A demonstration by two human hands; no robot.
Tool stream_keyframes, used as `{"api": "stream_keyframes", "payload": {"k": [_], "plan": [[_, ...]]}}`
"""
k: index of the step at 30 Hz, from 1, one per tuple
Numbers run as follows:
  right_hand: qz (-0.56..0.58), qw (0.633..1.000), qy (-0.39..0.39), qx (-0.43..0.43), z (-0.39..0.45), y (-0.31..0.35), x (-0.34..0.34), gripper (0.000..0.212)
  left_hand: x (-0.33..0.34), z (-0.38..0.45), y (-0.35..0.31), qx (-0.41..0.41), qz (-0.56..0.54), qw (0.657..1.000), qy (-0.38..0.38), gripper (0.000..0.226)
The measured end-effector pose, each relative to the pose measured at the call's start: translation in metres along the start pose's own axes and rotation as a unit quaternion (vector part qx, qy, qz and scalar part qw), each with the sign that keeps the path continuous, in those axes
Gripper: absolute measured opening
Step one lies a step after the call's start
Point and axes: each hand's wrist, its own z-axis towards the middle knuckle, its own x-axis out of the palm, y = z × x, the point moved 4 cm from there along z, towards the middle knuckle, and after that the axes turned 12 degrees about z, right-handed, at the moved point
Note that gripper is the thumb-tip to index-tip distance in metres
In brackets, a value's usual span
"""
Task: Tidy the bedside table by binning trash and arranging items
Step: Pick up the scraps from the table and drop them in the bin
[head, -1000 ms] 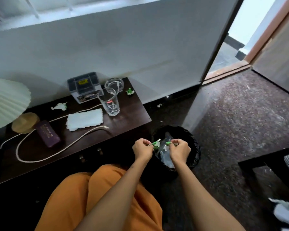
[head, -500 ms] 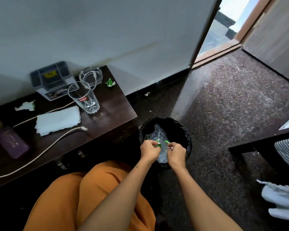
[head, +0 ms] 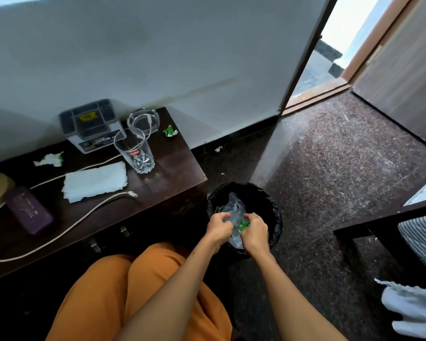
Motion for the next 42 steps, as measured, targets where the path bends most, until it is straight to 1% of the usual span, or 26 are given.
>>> {"api": "stream_keyframes", "payload": {"k": [4,10,15,19,24,28,32,37,42], "plan": [[0.012,0.999,-0.01,-0.044,-0.013,0.031,0.004,0.045,-0.031,-0.015,0.002,0.002,-0.035,0.997,-0.067,0.043],[0.023,0.994,-0.006,-0.108,-0.038,0.091,0.024,0.047,-0.104,-0.044,0.015,0.011,-0.094,0.979,-0.181,0.036],[0.037,0.986,0.003,-0.164,-0.069,0.151,0.059,0.05,-0.179,-0.075,0.046,0.043,-0.154,0.948,-0.274,0.035],[0.057,0.975,0.026,-0.214,-0.096,0.191,0.085,0.05,-0.228,-0.104,0.074,0.038,-0.162,0.92,-0.355,0.04],[0.064,0.958,0.033,-0.279,-0.126,0.234,0.107,0.045,-0.274,-0.137,0.088,0.036,-0.162,0.889,-0.427,0.046],[0.07,0.95,0.037,-0.304,-0.14,0.258,0.118,0.046,-0.298,-0.148,0.09,0.063,-0.162,0.883,-0.435,0.047],[0.064,0.944,0.02,-0.322,-0.144,0.273,0.125,0.046,-0.315,-0.149,0.094,0.071,-0.163,0.883,-0.434,0.046],[0.06,0.948,-0.017,-0.312,-0.133,0.284,0.124,0.045,-0.334,-0.141,0.095,0.06,-0.144,0.889,-0.43,0.047],[0.051,0.946,-0.071,-0.312,-0.113,0.291,0.117,0.038,-0.35,-0.121,0.093,0.033,-0.105,0.9,-0.421,0.049]]}}
